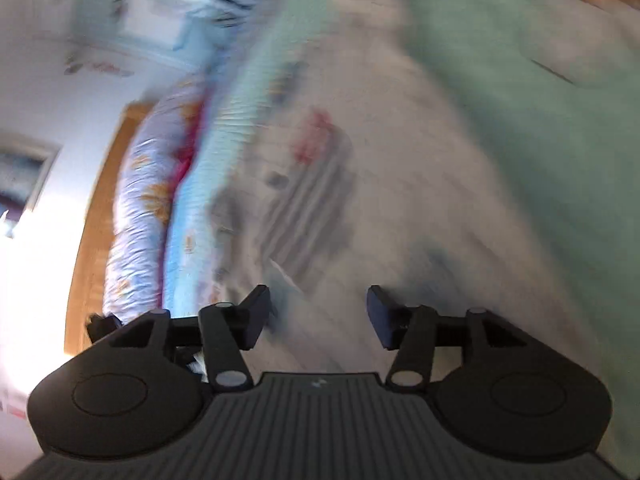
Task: Fold clothes
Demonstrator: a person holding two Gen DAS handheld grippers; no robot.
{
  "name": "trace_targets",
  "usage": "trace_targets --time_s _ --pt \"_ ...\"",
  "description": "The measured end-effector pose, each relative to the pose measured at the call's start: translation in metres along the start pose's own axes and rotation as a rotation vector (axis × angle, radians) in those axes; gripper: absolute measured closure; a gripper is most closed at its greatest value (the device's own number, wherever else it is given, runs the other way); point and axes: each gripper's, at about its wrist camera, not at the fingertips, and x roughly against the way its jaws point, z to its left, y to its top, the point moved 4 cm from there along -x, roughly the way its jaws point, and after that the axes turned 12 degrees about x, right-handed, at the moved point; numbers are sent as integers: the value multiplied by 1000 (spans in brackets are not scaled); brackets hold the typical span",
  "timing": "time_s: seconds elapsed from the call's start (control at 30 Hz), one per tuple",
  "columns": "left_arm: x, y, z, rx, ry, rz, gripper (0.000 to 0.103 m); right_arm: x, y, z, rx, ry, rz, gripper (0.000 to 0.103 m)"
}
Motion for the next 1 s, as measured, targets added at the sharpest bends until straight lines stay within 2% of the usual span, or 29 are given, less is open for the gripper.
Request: trace_targets --time_s 0.1,0.13,0.17,0.27,0.33,0.43,0.53,0.57,0.63,0.77,0.93,1.0 --pt "14 -3 4 14 -19 -28 2 29 -30 -10 -20 5 -13 51" --pt "18 -3 6 19 -16 -40 10 40 -37 -12 -27 4 -31 51" --pt "23 -2 9 30 -12 -50 21 49 -43 -13 -35 5 -48 50" --pt "40 -1 20 88 -4 -70 32 65 -55 -20 -53 -12 -61 50" --pt "58 -3 22 97 -5 -95 33 70 -64 -29 -78 3 -59 50" --pt "84 -14 11 89 -99 -102 32 69 -62 -24 -93 38 -95 49" --pt "82 -32 -3 55 -140 -39 30 70 -62 -31 -127 64 -130 48" --pt "77 -39 -7 44 -130 -8 30 72 -62 -36 -145 71 -141 49" --pt "56 -53 -4 29 -51 59 30 75 -64 -48 -198 98 -169 51" --pt "57 -60 1 9 -8 39 30 89 -63 -45 -169 108 -178 49" --pt "61 -61 12 43 35 49 30 101 -56 -39 -102 91 -208 49" --pt "64 -65 17 48 44 50 30 97 -56 -44 -98 83 -187 49"
